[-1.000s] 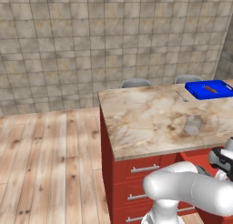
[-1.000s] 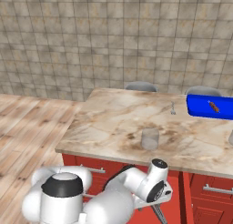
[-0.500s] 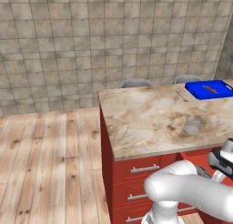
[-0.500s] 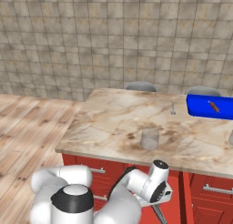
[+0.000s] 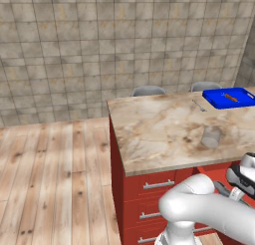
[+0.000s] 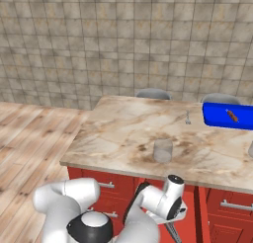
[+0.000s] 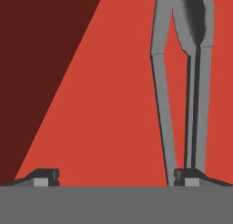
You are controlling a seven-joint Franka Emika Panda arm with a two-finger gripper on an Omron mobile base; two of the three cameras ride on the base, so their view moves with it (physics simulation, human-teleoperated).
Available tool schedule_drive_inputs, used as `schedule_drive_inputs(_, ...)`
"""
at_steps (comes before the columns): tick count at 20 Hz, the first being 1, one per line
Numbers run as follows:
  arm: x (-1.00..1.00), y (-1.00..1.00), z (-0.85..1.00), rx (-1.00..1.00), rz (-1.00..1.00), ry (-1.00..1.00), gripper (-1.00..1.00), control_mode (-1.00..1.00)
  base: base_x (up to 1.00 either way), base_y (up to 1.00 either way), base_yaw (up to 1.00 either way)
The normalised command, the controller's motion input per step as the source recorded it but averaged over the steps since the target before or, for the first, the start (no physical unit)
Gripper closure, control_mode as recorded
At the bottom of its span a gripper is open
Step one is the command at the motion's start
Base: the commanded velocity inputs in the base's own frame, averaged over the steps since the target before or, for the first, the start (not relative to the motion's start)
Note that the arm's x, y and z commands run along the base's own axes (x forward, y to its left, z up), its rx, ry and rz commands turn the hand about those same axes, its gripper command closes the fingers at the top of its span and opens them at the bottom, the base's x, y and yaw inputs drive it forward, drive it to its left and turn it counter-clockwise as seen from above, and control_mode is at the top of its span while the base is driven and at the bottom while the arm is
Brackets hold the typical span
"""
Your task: Take the tongs from the drawer on the right and place them on the dining counter next to the tray containing the kebab skewer.
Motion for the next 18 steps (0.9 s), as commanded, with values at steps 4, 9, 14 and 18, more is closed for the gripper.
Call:
schedule_drive_inputs(4,0.09,-0.16,-0.19,0.03,0.02,0.00,-1.00,-1.00,0.00,0.00,0.00)
schedule_drive_inputs(9,0.01,-0.30,-0.10,0.04,0.02,0.00,-1.00,-1.00,0.00,0.00,0.00)
schedule_drive_inputs(14,0.05,-0.25,-0.12,0.03,0.04,0.00,-1.00,-1.00,0.00,0.00,0.00)
schedule_drive_inputs(18,0.10,-0.05,-0.42,0.01,0.07,0.02,-1.00,-1.00,0.00,0.00,0.00)
